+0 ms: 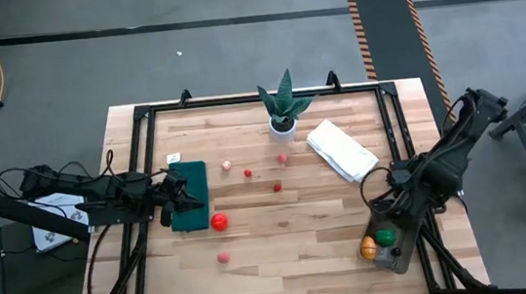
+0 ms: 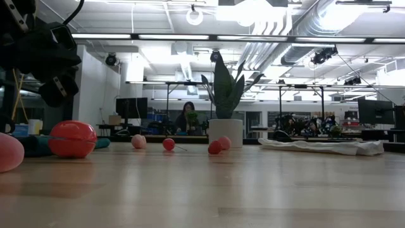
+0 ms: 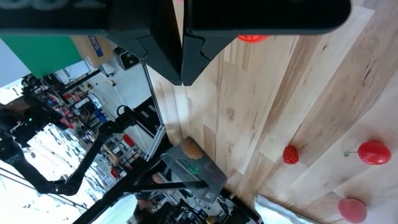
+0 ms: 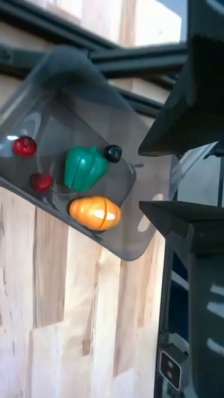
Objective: Pick and placing Produce into tupperware
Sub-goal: Put the top right pink peach into the black bin
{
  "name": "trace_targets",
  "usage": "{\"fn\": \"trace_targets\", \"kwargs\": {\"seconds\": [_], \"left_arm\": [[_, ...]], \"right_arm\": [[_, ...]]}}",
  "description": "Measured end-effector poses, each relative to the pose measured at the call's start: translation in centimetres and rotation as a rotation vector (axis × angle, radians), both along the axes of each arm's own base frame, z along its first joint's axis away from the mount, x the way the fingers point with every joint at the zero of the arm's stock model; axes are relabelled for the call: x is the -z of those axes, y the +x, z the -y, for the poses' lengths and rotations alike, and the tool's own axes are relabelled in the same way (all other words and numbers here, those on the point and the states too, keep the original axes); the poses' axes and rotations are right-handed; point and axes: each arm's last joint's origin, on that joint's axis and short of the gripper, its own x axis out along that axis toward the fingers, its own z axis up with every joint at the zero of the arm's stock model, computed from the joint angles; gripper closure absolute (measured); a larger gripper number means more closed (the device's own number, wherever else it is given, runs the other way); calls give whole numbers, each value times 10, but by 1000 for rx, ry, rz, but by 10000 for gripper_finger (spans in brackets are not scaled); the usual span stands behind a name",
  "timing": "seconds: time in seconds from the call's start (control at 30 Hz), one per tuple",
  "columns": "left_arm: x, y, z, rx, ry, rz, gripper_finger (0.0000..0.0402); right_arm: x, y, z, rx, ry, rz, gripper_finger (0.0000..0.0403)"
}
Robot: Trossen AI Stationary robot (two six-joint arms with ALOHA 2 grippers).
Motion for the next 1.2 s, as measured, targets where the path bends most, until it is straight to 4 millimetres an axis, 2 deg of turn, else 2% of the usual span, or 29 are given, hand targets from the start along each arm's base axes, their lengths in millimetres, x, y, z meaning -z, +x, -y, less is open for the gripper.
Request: {"fn": "trace_targets", "kwargs": {"seconds": [0.37,0.63,0.83,1.2], "left_arm": [[0,0,0,-1,0,0,401],[0,0,-1,-19,5,0,401],[0,0,-2,-61,14,3,401],[-5,1,-4,-125,17,56,401]], "right_arm": [[-28,-16,16,-8,-64,-8,286],[-38,-22,31,-46,-113,80,286],[-43,-20,46,-89,-163,161,286],[-43,-7,72,-262,-240,197,286]]}}
